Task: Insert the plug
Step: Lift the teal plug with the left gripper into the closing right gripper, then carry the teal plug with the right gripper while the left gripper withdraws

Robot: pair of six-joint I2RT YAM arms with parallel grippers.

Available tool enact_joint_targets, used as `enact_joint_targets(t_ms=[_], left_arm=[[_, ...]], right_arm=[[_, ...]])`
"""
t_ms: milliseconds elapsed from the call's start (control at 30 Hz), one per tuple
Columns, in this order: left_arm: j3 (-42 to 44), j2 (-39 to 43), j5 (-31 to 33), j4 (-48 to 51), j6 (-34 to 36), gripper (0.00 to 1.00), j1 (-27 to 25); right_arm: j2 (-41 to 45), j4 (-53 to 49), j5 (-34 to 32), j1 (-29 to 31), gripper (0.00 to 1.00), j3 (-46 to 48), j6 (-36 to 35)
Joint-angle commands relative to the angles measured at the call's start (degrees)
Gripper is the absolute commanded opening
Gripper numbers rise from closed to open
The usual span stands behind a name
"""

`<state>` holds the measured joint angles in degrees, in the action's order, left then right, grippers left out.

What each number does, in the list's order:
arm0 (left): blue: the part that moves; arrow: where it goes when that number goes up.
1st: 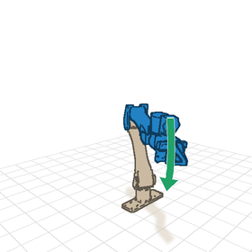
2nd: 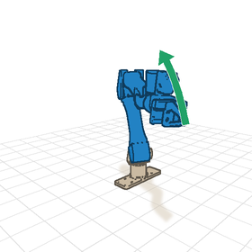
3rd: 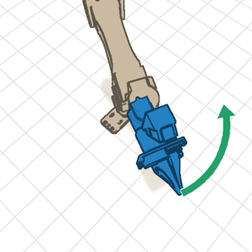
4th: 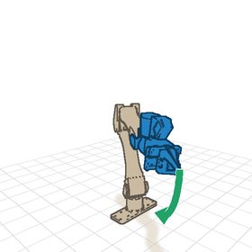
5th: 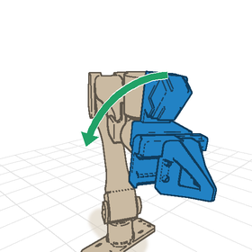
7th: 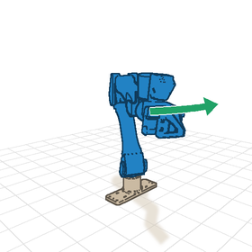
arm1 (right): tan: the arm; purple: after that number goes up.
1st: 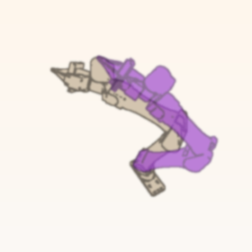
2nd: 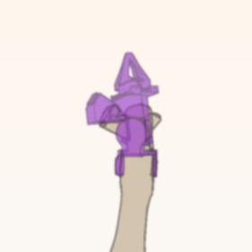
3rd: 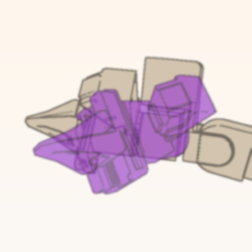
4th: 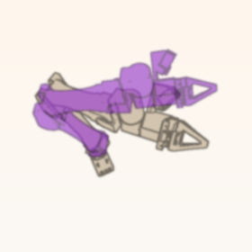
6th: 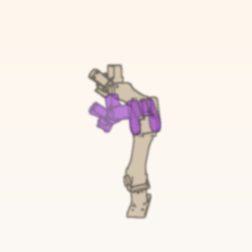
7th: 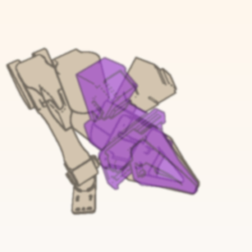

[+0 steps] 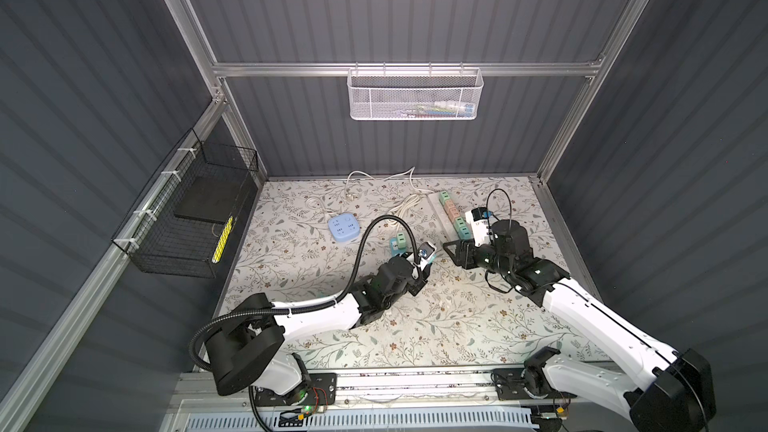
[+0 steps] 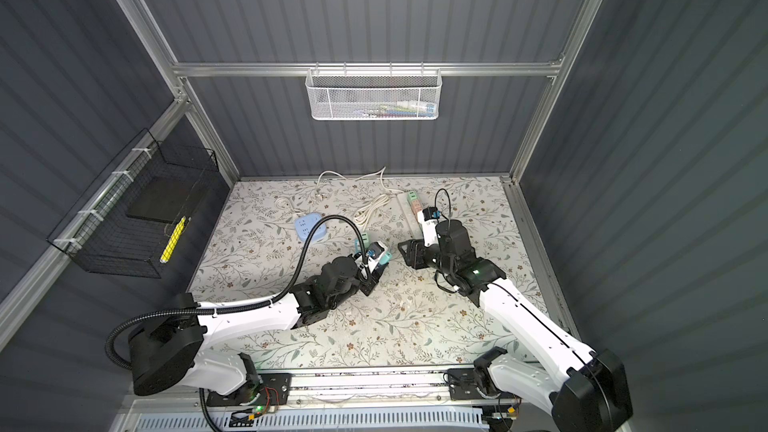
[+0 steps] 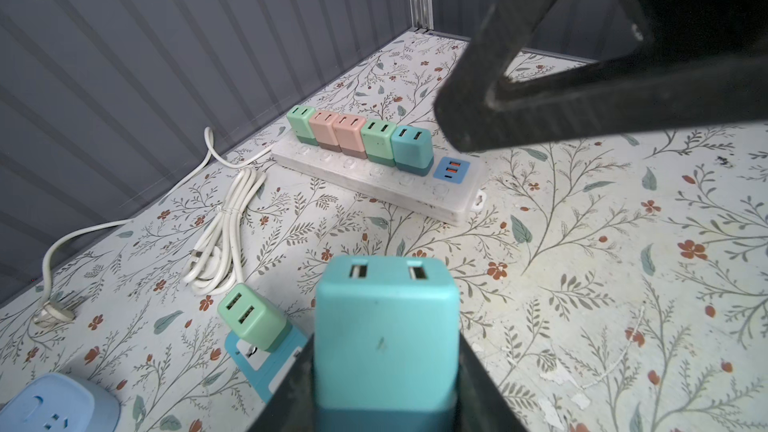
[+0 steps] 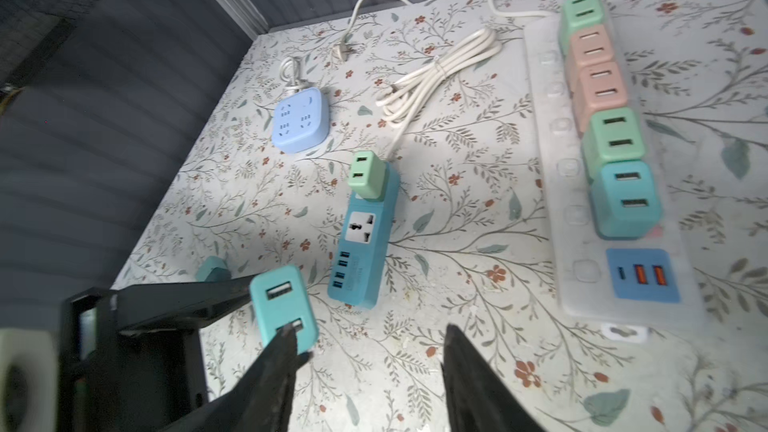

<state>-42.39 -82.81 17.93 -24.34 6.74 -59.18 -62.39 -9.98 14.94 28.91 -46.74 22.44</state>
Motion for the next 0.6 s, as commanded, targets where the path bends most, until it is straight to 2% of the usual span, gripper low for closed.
enact_joint_targets(t_ms=[0, 333, 567], left_arm=[[0.2, 2.1, -1.5, -2.6, 1.0, 0.23, 0.2], [0.4, 3.1, -2.8, -2.5, 0.9, 0.23, 0.2], [0.3, 3.3, -2.5, -2.2, 1.0, 0.24, 0.2]], right_arm=[[-1.1, 0.3, 7.5, 1.0, 0.56, -2.0, -1.5], [-5.9, 3.8, 11.8, 1.7, 0.57, -2.1, 0.1], [-7.9, 5.8, 15.3, 1.7, 0.44, -2.5, 1.7]])
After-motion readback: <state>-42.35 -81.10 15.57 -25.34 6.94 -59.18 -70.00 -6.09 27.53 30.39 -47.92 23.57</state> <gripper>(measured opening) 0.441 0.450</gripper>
